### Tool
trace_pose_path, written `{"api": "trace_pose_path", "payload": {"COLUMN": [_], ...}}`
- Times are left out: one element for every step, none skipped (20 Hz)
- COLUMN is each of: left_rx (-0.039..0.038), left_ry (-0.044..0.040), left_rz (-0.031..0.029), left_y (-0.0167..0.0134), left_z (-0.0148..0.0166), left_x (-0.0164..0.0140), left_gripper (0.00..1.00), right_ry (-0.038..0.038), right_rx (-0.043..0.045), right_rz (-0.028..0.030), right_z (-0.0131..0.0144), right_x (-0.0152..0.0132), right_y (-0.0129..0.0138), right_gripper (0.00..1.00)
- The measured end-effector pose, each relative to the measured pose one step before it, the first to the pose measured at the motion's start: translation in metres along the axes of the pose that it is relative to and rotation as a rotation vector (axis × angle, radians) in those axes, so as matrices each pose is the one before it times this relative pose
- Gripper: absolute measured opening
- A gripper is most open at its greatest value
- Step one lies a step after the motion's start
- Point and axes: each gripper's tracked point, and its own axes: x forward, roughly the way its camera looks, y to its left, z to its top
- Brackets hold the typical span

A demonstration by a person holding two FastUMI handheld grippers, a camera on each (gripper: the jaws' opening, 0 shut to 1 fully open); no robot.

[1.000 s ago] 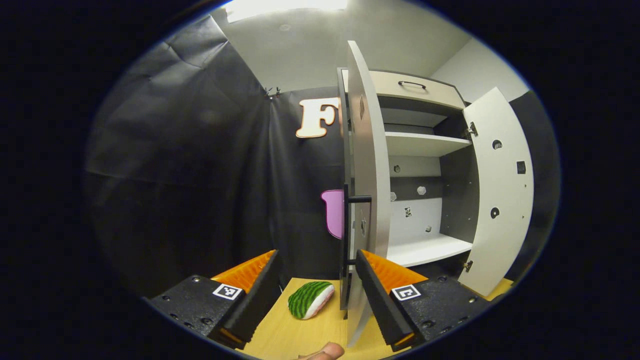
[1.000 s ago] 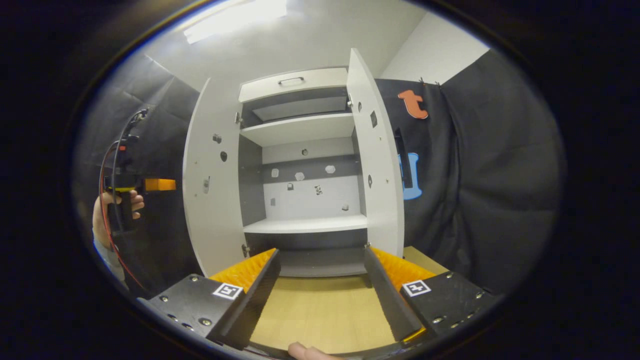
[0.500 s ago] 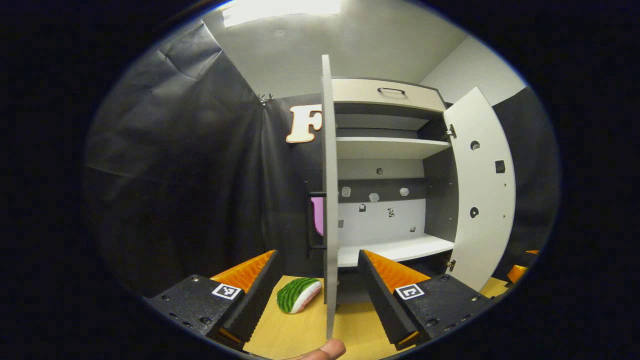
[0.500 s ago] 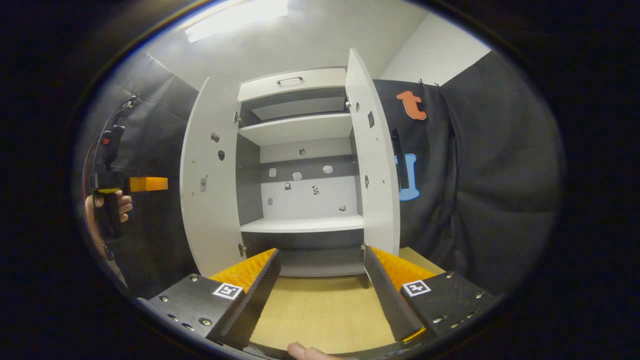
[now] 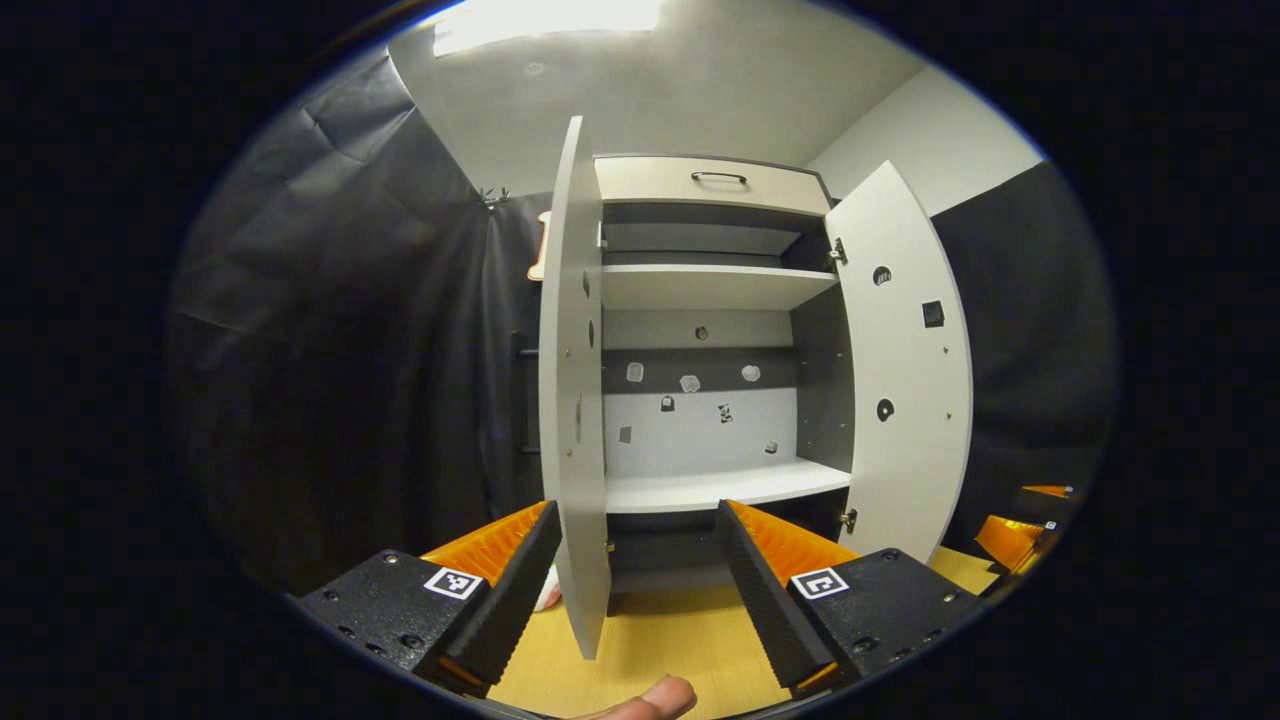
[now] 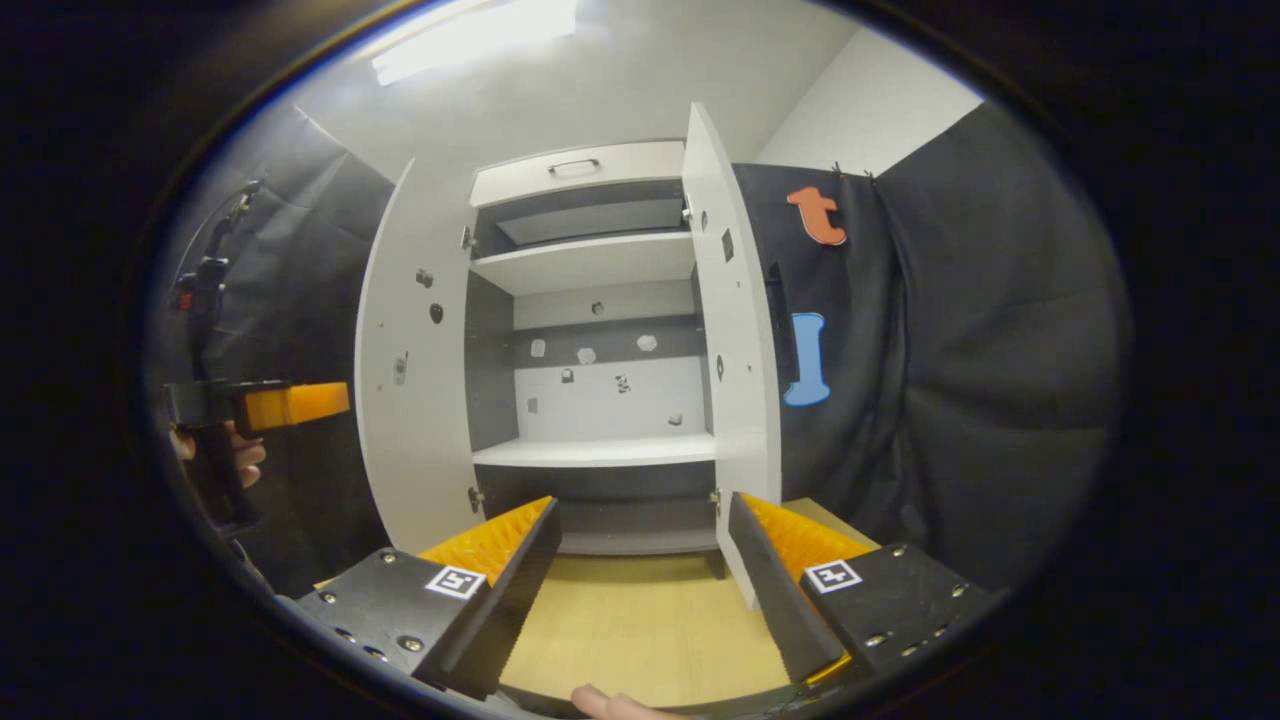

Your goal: Open the right door of the double-door shoe cabinet with the right hand, and open the left door with the left hand.

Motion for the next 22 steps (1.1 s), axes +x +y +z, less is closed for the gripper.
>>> {"api": "trace_pose_path", "payload": {"left_rx": [0.00074,-0.00688,-0.01544,-0.02046,-0.01543,-0.01477,-0.00956,0.00051,0.00419,0.00720,0.00705,0.00348,-0.00299,-0.00191,0.00365,0.00821,0.00435,0.00446,0.00153,-0.00073,-0.00506,-0.00558], "left_ry": [0.00166,-0.00296,0.00295,-0.00023,0.00769,0.00906,0.01443,0.01415,0.01077,0.00191,-0.00220,0.00342,-0.00317,-0.00569,-0.00779,-0.00907,-0.00820,-0.00611,-0.00420,-0.00772,-0.00221,0.00008], "left_rz": [-0.00406,0.00283,0.00118,-0.00686,-0.01875,-0.02188,-0.01462,-0.00564,0.00344,0.01325,0.01283,0.00924,0.00107,-0.00310,-0.00217,-0.00035,-0.00055,0.00059,0.00255,0.00050,-0.00212,-0.00472], "left_y": [-0.00542,-0.00303,-0.00323,-0.00530,-0.00570,-0.00540,-0.00223,0.00195,0.00294,0.00510,0.00467,0.00235,0.00093,-0.00045,-0.00032,0.00081,-0.00035,-0.00114,-0.00025,-0.00077,-0.00116,-0.00215], "left_z": [-0.00414,-0.00387,-0.00552,-0.00631,-0.00703,-0.00959,-0.00652,-0.00702,-0.00343,-0.00139,0.00045,-0.00147,0.00019,0.00170,0.00185,0.00138,0.00185,0.00091,0.00039,0.00143,0.00042,-0.00086], "left_x": [-0.00269,-0.00107,-0.00135,-0.00065,-0.00018,-0.00027,0.00114,0.00058,0.00125,0.00153,0.00112,0.00050,-0.00050,-0.00113,-0.00037,-0.00100,-0.00121,-0.00144,-0.00130,-0.00055,-0.00035,-0.00053], "left_gripper": [0.96,0.96,0.96,0.96,0.96,0.96,0.96,0.96,0.96,0.96,0.96,0.96,0.97,0.96,0.96,0.96,0.96,0.96,0.96,0.96,0.96,0.96], "right_ry": [-0.00200,-0.00063,-0.00058,0.00189,0.00345,0.00311,0.00412,0.00271,0.00202,0.00095,-0.00155,-0.00163,0.00073,0.00223,0.00144,-0.00234,-0.00335,-0.00222,-0.00080,-0.00272,-0.00267,-0.00262], "right_rx": [0.00322,0.00233,0.00169,-0.00094,-0.00202,0.00152,-0.00134,-0.00624,-0.00973,-0.00919,-0.00119,0.00299,0.00176,-0.00144,-0.00520,-0.00812,-0.00994,-0.00826,-0.00884,-0.00760,-0.00501,-0.00576], "right_rz": [-0.00193,-0.00194,-0.00222,-0.00047,-0.00119,-0.00529,-0.00247,0.00335,0.00446,0.00346,0.00080,0.00458,0.00664,0.00319,-0.00284,-0.00452,-0.00211,0.00067,0.00539,0.00642,0.00281,0.00368], "right_z": [0.00062,0.00050,0.00004,-0.00011,-0.00107,-0.00027,-0.00108,0.00019,-0.00042,-0.00016,0.00058,0.00072,-0.00003,0.00019,0.00009,0.00204,0.00151,0.00141,0.00146,0.00072,-0.00029,-0.00026], "right_x": [-0.00026,0.00025,0.00033,0.00053,0.00078,0.00082,0.00065,0.00032,0.00062,0.00063,0.00069,0.00043,-0.00017,0.00042,-0.00008,0.00003,-0.00077,-0.00040,0.00058,-0.00021,-0.00144,-0.00007], "right_y": [-0.00184,-0.00093,-0.00060,-0.00001,0.00074,-0.00029,0.00031,0.00233,0.00288,0.00246,0.00113,0.00308,0.00395,0.00288,0.00151,0.00096,0.00187,0.00290,0.00289,0.00360,0.00146,0.00167], "right_gripper": [1.00,1.00,1.00,1.00,1.00,0.97,0.97,0.97,0.97,1.00,1.00,1.00,1.00,1.00,0.97,1.00,1.00,1.00,1.00,1.00,1.00,0.97]}}
